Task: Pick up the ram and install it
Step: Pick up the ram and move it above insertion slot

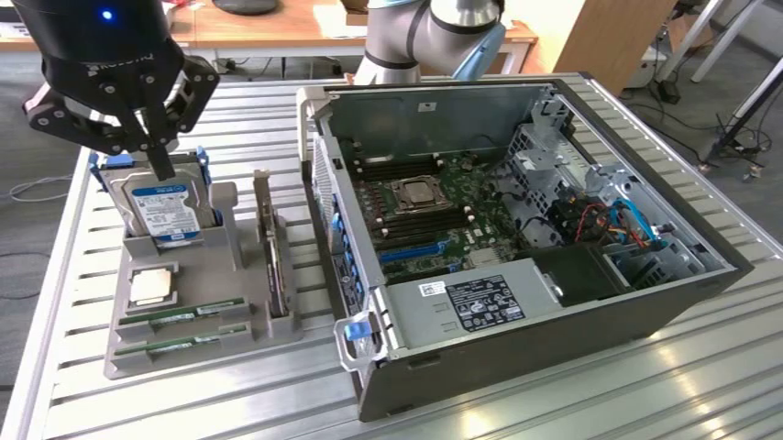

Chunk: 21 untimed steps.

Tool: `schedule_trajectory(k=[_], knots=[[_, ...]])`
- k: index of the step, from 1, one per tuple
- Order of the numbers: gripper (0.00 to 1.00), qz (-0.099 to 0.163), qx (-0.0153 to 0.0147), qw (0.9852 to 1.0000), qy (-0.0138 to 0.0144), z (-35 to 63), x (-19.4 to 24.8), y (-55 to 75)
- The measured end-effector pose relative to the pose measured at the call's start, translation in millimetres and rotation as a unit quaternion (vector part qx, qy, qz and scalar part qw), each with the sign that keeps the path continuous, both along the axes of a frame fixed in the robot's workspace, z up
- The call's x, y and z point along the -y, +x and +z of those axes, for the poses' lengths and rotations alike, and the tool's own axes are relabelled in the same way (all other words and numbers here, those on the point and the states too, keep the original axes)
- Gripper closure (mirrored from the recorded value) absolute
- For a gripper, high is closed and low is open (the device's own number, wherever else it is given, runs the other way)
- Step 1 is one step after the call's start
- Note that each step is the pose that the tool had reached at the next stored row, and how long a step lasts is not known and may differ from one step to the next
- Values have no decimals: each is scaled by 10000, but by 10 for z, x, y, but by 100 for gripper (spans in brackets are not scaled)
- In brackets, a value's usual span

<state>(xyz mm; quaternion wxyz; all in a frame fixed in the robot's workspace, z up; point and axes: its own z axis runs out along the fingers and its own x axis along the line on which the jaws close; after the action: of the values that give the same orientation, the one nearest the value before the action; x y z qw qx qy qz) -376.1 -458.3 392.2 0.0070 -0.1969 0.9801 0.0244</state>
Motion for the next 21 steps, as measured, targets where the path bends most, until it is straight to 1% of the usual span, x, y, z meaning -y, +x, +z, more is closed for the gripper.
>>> schedule_trajectory(k=[5, 10, 13, 16, 19, 21], knots=[[89, 298, 0, 9996, 0, 0, 0, 0], [89, 593, 0, 9982, 0, 0, 0, 0], [89, 776, 0, 9970, 0, 0, 0, 0], [89, 958, 0, 9954, 0, 0, 0, 0], [89, 1142, 0, 9935, 0, 0, 0, 0], [89, 1272, 0, 9919, 0, 0, 0, 0]])
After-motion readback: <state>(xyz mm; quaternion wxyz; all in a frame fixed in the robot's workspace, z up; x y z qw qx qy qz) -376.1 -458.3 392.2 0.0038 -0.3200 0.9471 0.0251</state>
